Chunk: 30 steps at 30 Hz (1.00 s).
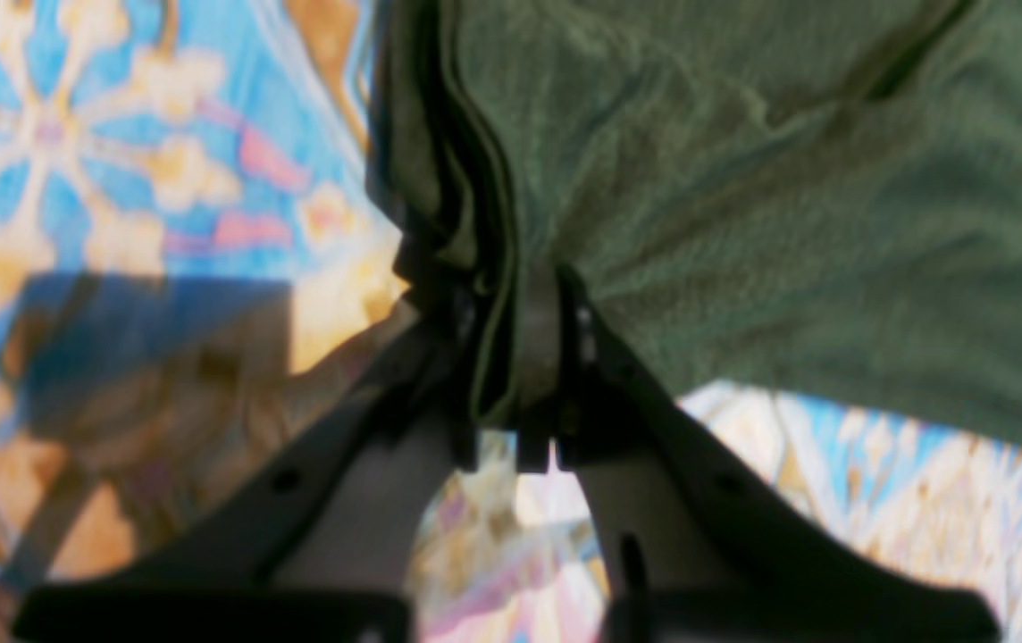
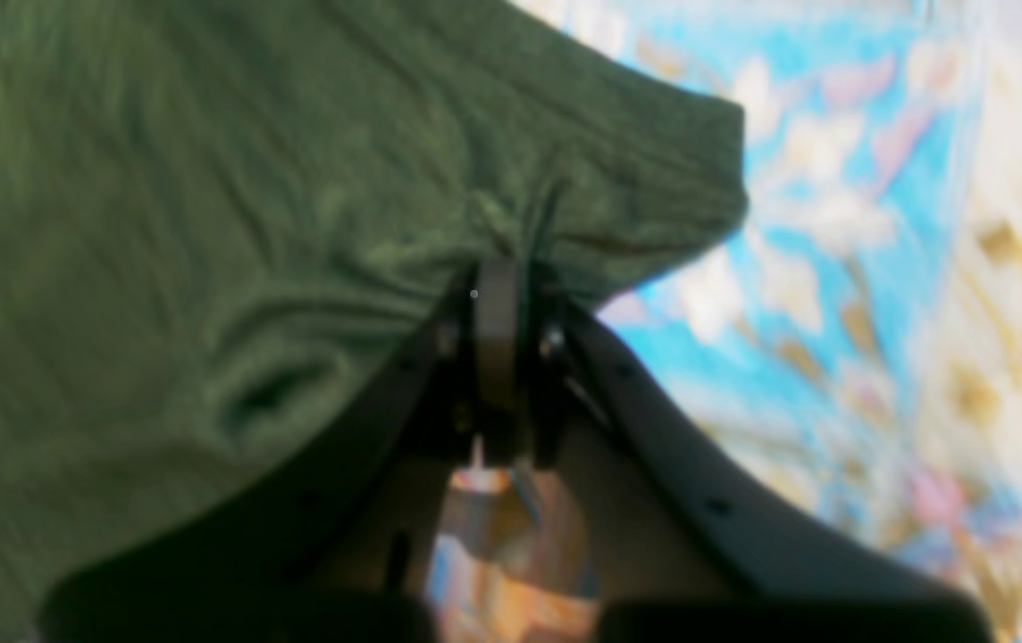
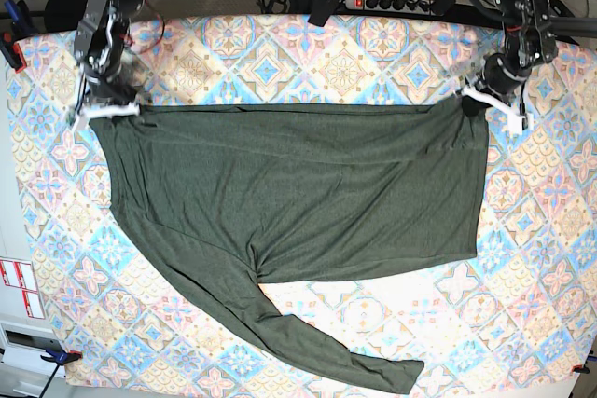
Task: Fold the T-shirt properly
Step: 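Lower the shirt edge and release both grippers, then move both grippers along the shirt sides and grasp the side edges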
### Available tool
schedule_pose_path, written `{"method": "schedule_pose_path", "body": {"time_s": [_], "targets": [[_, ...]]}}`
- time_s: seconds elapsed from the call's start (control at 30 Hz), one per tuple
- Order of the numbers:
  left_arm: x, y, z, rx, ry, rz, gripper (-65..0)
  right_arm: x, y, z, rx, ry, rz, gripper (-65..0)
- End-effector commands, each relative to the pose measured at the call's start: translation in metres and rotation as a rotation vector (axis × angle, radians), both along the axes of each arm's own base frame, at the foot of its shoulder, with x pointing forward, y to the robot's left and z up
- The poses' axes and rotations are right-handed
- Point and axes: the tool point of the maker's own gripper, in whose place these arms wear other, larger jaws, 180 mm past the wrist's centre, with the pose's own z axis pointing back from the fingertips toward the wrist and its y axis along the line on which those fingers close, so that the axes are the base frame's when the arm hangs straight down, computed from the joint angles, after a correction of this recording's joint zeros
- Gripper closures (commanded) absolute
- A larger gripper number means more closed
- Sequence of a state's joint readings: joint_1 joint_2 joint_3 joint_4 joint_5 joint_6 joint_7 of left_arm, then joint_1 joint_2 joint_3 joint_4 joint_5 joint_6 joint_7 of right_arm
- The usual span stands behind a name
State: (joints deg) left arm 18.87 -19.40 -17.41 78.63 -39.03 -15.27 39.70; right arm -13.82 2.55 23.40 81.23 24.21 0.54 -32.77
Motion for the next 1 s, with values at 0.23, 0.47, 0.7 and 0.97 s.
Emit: {"method": "schedule_pose_path", "body": {"time_s": [0.23,0.47,0.7,0.97], "targets": [[-0.036,0.022,0.0,0.068,0.08,-0.045,0.0,-0.014,-0.013,0.024,-0.076,-0.033,0.02,0.0],[-0.055,0.057,0.011,0.126,0.094,-0.045,0.0,-0.035,-0.013,0.016,-0.079,0.012,0.025,0.0],[-0.069,0.068,0.012,0.153,0.127,-0.075,0.0,-0.056,-0.014,0.016,-0.094,0.044,0.035,0.0],[-0.09,0.068,0.007,0.152,0.171,-0.08,0.0,-0.084,-0.014,0.026,-0.128,0.073,0.06,0.0]]}}
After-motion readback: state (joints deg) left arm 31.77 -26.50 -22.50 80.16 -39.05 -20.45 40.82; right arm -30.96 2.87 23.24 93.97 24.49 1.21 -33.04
